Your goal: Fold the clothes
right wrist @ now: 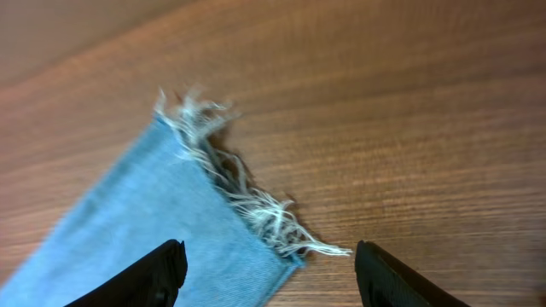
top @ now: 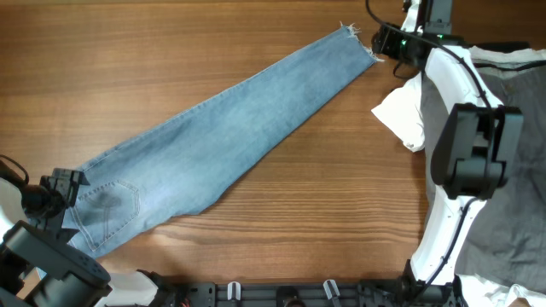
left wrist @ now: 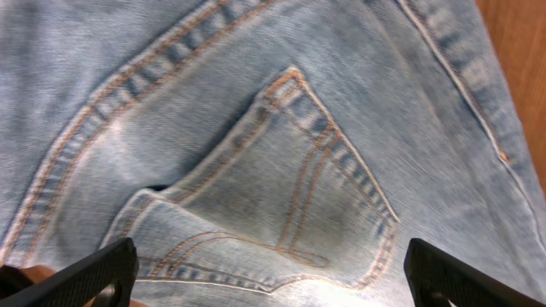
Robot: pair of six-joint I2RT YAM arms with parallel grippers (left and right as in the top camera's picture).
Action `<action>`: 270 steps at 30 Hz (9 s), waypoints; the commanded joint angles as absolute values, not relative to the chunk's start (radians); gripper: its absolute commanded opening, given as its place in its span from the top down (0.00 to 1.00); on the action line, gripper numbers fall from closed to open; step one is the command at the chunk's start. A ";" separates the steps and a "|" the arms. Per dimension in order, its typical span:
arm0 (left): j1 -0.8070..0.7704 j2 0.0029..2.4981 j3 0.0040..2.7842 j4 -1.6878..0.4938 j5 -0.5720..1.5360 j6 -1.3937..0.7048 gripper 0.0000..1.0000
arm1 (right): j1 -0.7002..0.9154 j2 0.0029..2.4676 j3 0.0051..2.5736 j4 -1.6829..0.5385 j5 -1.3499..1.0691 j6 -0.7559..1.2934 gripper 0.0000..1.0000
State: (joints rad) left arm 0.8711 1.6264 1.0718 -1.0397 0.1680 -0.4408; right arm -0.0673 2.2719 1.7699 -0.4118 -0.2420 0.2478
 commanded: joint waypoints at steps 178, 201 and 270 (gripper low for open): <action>-0.206 2.142 1.480 -0.799 0.415 -0.453 0.84 | 0.387 1.945 1.916 -1.055 -0.128 0.403 0.90; -0.206 2.138 1.480 -0.810 0.299 -0.454 0.60 | -0.085 1.961 1.857 -1.254 -0.065 0.288 0.39; -0.244 1.872 1.224 -0.761 0.345 -0.375 0.96 | 0.161 1.949 1.178 -0.599 -0.638 0.160 0.34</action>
State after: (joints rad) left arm -0.2146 1.8088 1.2919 -0.8242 0.3492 -0.3260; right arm 0.1799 1.9751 1.1896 -0.5007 -0.5007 0.1635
